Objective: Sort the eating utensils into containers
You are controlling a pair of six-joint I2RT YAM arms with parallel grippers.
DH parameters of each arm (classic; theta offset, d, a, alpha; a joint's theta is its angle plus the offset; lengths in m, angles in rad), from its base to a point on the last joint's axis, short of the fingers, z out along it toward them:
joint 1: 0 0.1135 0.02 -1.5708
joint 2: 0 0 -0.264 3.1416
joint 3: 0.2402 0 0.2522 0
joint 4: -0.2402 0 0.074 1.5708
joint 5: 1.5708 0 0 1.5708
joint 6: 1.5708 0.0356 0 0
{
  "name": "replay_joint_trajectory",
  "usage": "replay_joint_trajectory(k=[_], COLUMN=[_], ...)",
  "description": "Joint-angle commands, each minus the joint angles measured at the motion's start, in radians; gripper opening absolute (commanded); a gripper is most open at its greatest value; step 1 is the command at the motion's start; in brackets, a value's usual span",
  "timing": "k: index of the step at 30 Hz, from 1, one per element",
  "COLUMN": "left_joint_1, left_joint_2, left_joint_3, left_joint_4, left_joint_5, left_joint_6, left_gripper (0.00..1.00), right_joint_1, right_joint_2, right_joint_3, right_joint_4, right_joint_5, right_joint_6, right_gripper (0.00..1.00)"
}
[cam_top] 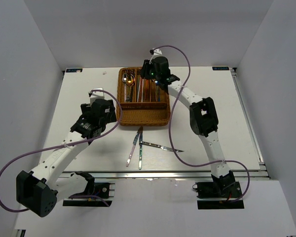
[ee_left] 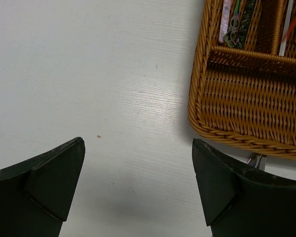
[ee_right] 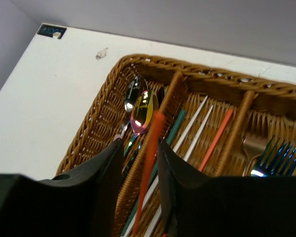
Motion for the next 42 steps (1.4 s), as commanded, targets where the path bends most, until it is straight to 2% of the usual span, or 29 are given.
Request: replay_joint_trajectory(k=[1, 2, 3, 4, 6, 7, 9, 11, 13, 14, 15, 17, 18, 19, 20, 21, 23, 25, 27, 28, 31, 33, 36, 39, 42], left_joint_1=[0.007, 0.007, 0.007, 0.007, 0.007, 0.007, 0.007, 0.007, 0.007, 0.007, 0.007, -0.019, -0.059, -0.173, -0.238, -0.339, -0.389, -0.394, -0.397, -0.398, -0.404, -0.401, -0.401, -0.401, -0.401], left_joint_2=[-0.026, -0.029, -0.035, -0.043, -0.063, -0.077, -0.085, -0.088, -0.092, -0.092, -0.091, -0.048, -0.014, 0.027, 0.129, 0.186, 0.339, 0.401, 0.44, 0.446, 0.465, 0.48, 0.564, 0.659, 0.689], left_joint_3=[0.001, 0.001, 0.001, -0.001, -0.013, -0.015, -0.018, -0.015, -0.013, -0.013, -0.01, 0.004, 0.06, 0.106, 0.154, 0.259, 0.35, 0.408, 0.389, 0.34, 0.297, 0.28, 0.304, 0.33, 0.298], left_joint_4=[0.012, 0.012, 0.012, 0.016, 0.031, 0.041, 0.044, 0.042, 0.054, 0.065, 0.099, 0.117, 0.083, 0.044, 0.006, -0.084, -0.154, -0.189, -0.162, -0.15, -0.084, -0.042, -0.076, -0.113, -0.071], left_joint_5=[0.014, 0.014, 0.014, 0.016, 0.037, 0.043, 0.045, 0.04, 0.079, 0.135, 0.321, 0.532, 0.583, 0.565, 0.541, 0.468, 0.407, 0.497, 0.575, 0.655, 0.637, 0.626, 0.654, 0.709, 0.712], left_joint_6=[0.006, 0.006, 0.006, 0.006, 0.011, 0.012, 0.014, 0.012, 0.023, 0.044, 0.063, 0.112, 0.129, 0.175, 0.204, 0.254, 0.291, 0.366, 0.466, 0.571, 0.676, 0.701, 0.729, 0.724, 0.714], left_gripper=[0.98, 0.98, 0.98, 0.98, 0.98, 0.98, 0.98, 0.98, 0.98, 0.98, 0.98, 0.98, 0.98, 0.98, 0.98, 0.98, 0.98, 0.98, 0.98, 0.98, 0.98, 0.98, 0.98, 0.97, 0.94], right_joint_1=[0.015, 0.018, 0.024, 0.026, 0.032, 0.036, 0.042, 0.055, 0.062, 0.07, 0.07, 0.058, 0.05, 0.04, 0.006, -0.017, -0.101, -0.152, -0.203, -0.211, -0.217, -0.217, -0.215, -0.215, -0.215], right_joint_2=[-0.066, -0.079, -0.103, -0.122, -0.166, -0.223, -0.283, -0.378, -0.496, -0.539, -0.641, -0.755, -0.869, -0.924, -0.97, -1.058, -1.148, -1.283, -1.379, -1.404, -1.466, -1.496, -1.528, -1.541, -1.541], right_joint_3=[-0.02, -0.02, -0.018, -0.017, -0.018, -0.023, -0.018, -0.026, -0.127, -0.18, -0.339, -0.514, -0.597, -0.724, -0.774, -0.853, -0.918, -0.993, -1.003, -0.994, -0.986, -0.998, -1.034, -1.046, -1.045], right_joint_4=[0.037, 0.028, 0.005, -0.008, -0.046, -0.09, -0.198, -0.375, -0.505, -0.531, -0.535, -0.517, -0.505, -0.509, -0.54, -0.558, -0.588, -0.586, -0.633, -0.653, -0.703, -0.706, -0.69, -0.674, -0.664], right_joint_5=[0.064, 0.065, 0.109, 0.121, 0.183, 0.214, 0.321, 0.398, 0.441, 0.461, 0.479, 0.486, 0.457, 0.443, 0.412, 0.383, 0.323, 0.219, 0.191, 0.193, 0.162, 0.107, 0.046, 0.024, 0.016], right_joint_6=[-0.02, -0.017, -0.011, -0.008, 0.0, 0.002, 0.014, 0.035, 0.055, 0.064, 0.072, 0.069, 0.051, 0.039, 0.035, 0.035, 0.043, 0.016, -0.02, -0.03, -0.066, -0.078, -0.078, -0.078, -0.083], right_gripper=[0.41, 0.45, 0.55, 0.58, 0.82, 0.89, 0.89, 0.89, 0.89, 0.89, 0.89, 0.89, 0.89, 0.89, 0.89, 0.89, 0.89, 0.89, 0.89, 0.89, 0.89, 0.89, 0.89, 0.89, 0.89])
